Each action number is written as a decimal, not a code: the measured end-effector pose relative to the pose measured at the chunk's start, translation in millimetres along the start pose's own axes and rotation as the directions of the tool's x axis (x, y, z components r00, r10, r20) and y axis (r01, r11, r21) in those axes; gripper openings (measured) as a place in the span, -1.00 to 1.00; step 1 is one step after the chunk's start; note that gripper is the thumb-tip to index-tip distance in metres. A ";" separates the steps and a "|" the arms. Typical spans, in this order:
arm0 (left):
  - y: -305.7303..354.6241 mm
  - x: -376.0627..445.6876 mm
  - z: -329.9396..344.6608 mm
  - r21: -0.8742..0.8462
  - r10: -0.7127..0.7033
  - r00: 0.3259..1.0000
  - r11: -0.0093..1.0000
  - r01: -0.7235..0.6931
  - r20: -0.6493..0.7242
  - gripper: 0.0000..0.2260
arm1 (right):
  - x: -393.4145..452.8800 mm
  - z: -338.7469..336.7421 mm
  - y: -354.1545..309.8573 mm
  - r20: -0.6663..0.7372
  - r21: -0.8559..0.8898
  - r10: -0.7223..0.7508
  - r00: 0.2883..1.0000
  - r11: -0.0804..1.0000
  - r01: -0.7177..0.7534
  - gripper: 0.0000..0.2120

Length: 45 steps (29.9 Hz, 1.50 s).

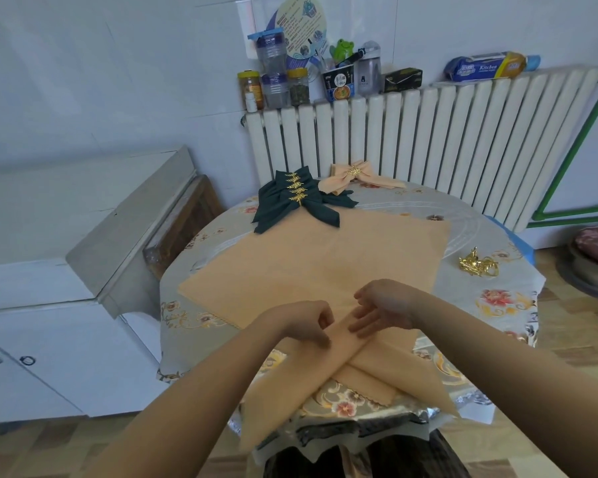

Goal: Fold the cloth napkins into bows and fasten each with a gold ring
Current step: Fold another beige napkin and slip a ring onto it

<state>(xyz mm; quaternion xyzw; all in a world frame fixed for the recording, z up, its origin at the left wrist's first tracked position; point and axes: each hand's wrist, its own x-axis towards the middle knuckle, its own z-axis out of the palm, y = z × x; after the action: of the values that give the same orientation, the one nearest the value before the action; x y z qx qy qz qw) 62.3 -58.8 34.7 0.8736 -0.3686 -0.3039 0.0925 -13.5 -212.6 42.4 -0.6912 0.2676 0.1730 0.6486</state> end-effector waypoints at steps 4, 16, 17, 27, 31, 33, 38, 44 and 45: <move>-5.7 -0.3 11.8 0.148 0.010 0.986 0.989 0.015 -0.168 -0.80 | 11.0 -0.5 19.3 -0.104 -0.619 -0.349 0.931 0.755 0.214 -0.73; -18.5 20.3 66.6 0.023 0.085 0.739 0.995 -0.094 -0.669 -0.68 | 31.0 13.3 84.9 0.028 -0.922 -0.899 0.436 0.144 0.358 -0.78; -21.9 20.0 69.0 -0.017 0.105 0.724 0.987 -0.158 -0.682 -0.60 | 30.7 12.1 91.1 0.096 -0.915 -0.890 0.445 0.097 0.391 -0.73; -43.7 12.3 57.6 0.370 0.424 0.832 0.883 -0.290 -0.359 -0.36 | 41.7 -7.0 78.7 0.267 -0.918 -0.897 0.353 -0.125 0.378 -0.67; -44.0 21.7 49.9 0.322 0.389 0.827 0.908 -0.269 -0.406 -0.43 | 42.6 -16.9 70.0 0.279 -0.902 -0.892 0.355 -0.117 0.415 -0.68; -44.9 28.1 48.3 0.325 0.368 0.828 0.915 -0.240 -0.423 -0.43 | 40.9 -19.0 71.5 0.271 -0.901 -0.905 0.329 -0.118 0.418 -0.61; -45.8 35.1 42.2 0.441 0.371 0.835 0.880 -0.177 -0.406 -0.36 | 42.2 -17.4 73.6 0.262 -0.893 -0.933 0.246 -0.138 0.429 -0.70; -26.2 40.8 31.0 0.515 0.317 0.896 0.849 -0.122 -0.310 -0.50 | 55.2 -22.5 80.5 0.296 -0.876 -0.925 0.239 -0.163 0.455 -0.75; -22.1 42.8 31.8 0.485 0.338 0.891 0.859 -0.161 -0.304 -0.49 | 55.5 -22.7 80.4 0.298 -0.873 -0.926 0.233 -0.165 0.459 -0.75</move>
<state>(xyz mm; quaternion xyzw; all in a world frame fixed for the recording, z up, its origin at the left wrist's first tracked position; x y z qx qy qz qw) 79.5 -71.1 -19.0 0.8566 -0.5155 -0.0218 -0.0023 -19.5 -244.4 -52.6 -0.9367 -0.1721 -0.2940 0.0809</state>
